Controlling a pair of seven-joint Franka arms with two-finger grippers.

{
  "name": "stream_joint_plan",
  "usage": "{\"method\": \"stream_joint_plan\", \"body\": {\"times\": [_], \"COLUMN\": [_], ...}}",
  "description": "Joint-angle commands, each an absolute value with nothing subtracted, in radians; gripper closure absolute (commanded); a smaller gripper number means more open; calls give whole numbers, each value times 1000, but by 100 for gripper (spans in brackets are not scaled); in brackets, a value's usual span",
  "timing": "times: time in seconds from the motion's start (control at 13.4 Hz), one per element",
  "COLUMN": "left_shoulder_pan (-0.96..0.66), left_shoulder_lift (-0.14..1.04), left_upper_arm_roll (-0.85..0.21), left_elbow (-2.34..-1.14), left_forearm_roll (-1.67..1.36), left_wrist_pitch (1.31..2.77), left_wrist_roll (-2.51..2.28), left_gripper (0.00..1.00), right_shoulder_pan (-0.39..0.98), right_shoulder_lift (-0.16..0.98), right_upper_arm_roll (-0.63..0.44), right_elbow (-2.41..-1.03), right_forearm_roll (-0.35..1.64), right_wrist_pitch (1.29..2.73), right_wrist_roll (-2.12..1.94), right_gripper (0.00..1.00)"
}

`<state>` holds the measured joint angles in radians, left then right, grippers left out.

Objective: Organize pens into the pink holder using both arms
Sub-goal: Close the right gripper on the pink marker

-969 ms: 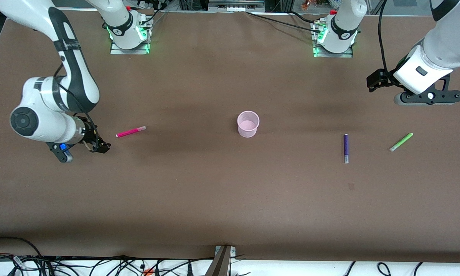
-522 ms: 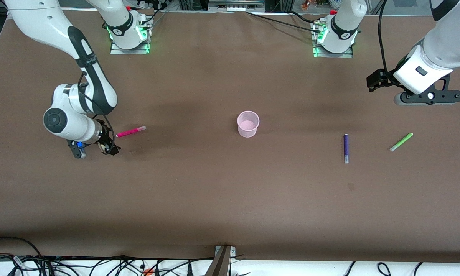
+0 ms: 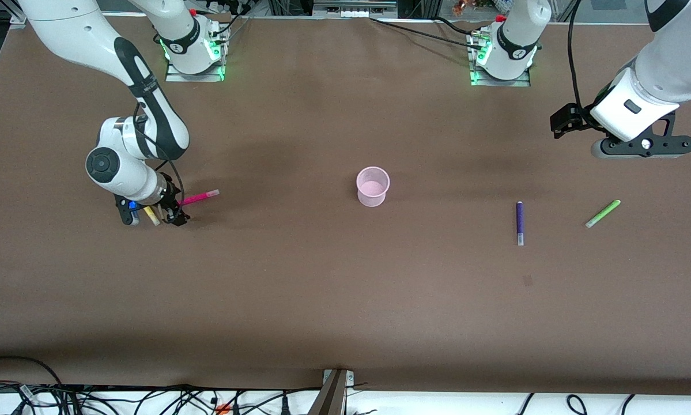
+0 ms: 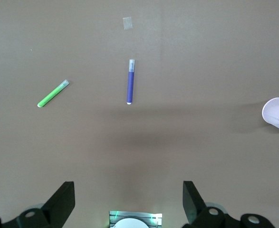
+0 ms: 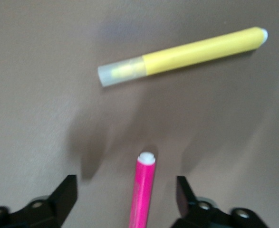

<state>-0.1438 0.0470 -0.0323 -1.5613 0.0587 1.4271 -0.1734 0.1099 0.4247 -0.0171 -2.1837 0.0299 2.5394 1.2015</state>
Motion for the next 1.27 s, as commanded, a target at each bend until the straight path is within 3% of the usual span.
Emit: {"method": "stream_joint_plan", "body": {"times": [0.0, 0.07, 0.37, 0.6, 0.82, 0.89, 1.19], "left_shoulder_pan": [-149, -149, -149, -149, -149, -149, -153], "left_shoulder_lift": [54, 54, 54, 54, 54, 54, 58], "left_upper_arm_roll": [-37, -37, -37, -37, -37, -37, -37], "left_elbow": [-1536, -1536, -1536, -1536, -1536, -1536, -1534], "left_forearm_roll": [81, 81, 81, 81, 77, 75, 71], "left_wrist_pitch": [1405, 1407, 1405, 1407, 1407, 1407, 1417], "left_wrist_roll": [-184, -184, -184, -184, -184, -184, -181], "left_gripper": [0, 0, 0, 0, 0, 0, 0], "right_shoulder_pan": [114, 114, 114, 114, 114, 114, 114], "right_shoulder_lift": [382, 382, 382, 382, 382, 382, 383], "right_upper_arm_roll": [-14, -14, -14, -14, -14, -14, -14], "right_elbow": [-2232, -2233, -2243, -2246, -2250, -2255, -2256], "right_forearm_roll": [44, 44, 44, 44, 44, 44, 44], "right_wrist_pitch": [2549, 2551, 2557, 2559, 2559, 2560, 2566], "right_wrist_roll": [1213, 1212, 1207, 1197, 1197, 1197, 1193], "right_gripper": [31, 39, 40, 55, 62, 71, 72]}}
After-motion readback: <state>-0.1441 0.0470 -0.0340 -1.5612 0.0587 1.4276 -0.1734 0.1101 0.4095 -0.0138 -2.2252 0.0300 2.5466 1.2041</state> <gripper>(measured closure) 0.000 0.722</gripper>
